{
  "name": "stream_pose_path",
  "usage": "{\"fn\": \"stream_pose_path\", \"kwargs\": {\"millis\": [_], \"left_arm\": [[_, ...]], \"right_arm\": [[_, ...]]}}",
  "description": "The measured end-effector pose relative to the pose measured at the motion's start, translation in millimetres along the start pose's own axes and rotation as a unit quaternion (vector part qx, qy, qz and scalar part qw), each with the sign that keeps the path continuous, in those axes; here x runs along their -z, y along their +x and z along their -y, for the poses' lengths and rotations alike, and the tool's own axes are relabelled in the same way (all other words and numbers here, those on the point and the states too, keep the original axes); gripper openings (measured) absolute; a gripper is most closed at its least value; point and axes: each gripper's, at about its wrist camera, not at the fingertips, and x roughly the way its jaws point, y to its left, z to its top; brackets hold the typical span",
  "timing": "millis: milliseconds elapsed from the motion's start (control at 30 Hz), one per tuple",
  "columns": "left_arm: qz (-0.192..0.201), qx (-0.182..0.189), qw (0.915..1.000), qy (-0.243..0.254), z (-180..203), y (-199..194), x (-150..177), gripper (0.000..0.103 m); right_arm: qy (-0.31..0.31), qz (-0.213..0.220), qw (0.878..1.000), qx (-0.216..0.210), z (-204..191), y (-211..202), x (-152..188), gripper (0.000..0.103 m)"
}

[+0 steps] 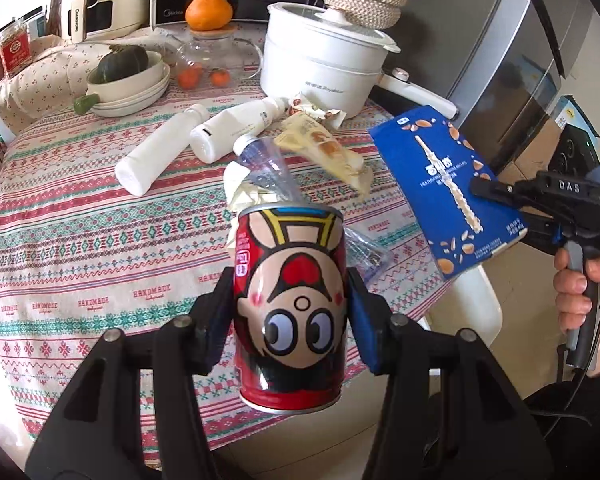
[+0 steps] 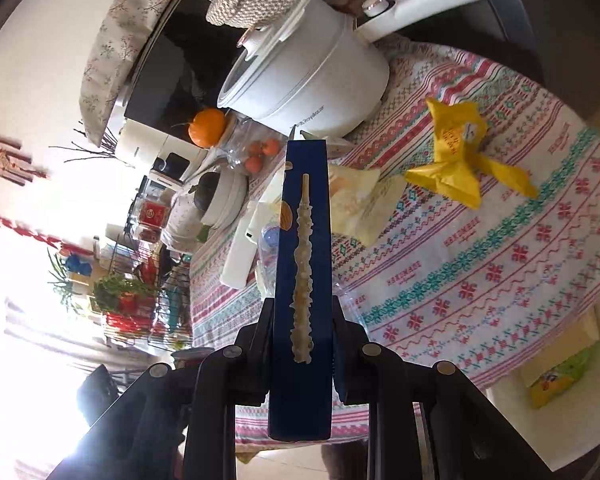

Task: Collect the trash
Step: 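Grasp the blue snack box with the right tool, then carry the can and box to the bin and open the left tool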

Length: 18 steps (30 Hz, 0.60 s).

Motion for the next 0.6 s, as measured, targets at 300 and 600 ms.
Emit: {"fn": "stream_pose_path", "kwargs": {"millis": [300,600], "left_arm": [[0.017,0.023,0.9991,0.031,41,-6,2,0.054],[0.007,0.045,0.9959,0.078,92,4,8,0.054]], "right_arm": [[-0.087,0.045,0.993,0.069,2,-62,29,0.024],[-0.199,0.074,0.961,0.178,-3,-94,64,0.024]]}}
